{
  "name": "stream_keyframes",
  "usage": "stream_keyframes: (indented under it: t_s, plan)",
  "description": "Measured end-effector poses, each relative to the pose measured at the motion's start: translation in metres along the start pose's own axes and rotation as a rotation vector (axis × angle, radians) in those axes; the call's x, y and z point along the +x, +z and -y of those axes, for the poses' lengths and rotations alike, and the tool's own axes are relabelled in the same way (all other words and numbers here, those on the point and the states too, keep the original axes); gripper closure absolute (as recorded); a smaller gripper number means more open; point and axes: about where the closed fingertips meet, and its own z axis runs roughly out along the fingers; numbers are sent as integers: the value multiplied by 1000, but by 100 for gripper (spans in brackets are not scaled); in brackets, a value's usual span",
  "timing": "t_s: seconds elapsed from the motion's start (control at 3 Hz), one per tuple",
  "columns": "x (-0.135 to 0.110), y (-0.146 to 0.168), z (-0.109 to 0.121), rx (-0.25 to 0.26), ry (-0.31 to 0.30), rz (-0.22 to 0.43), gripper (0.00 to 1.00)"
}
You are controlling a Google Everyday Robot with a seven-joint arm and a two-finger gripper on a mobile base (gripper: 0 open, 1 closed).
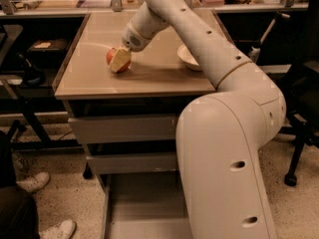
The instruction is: Place apple into bottom drawer
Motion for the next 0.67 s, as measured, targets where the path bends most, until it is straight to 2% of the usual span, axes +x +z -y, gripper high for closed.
stream_keyframes:
  t_s: [0.33,0.67]
  plan:
    - [3,-7,-8,7,-1,5,100]
    - [3,-49,-22,87,27,51,100]
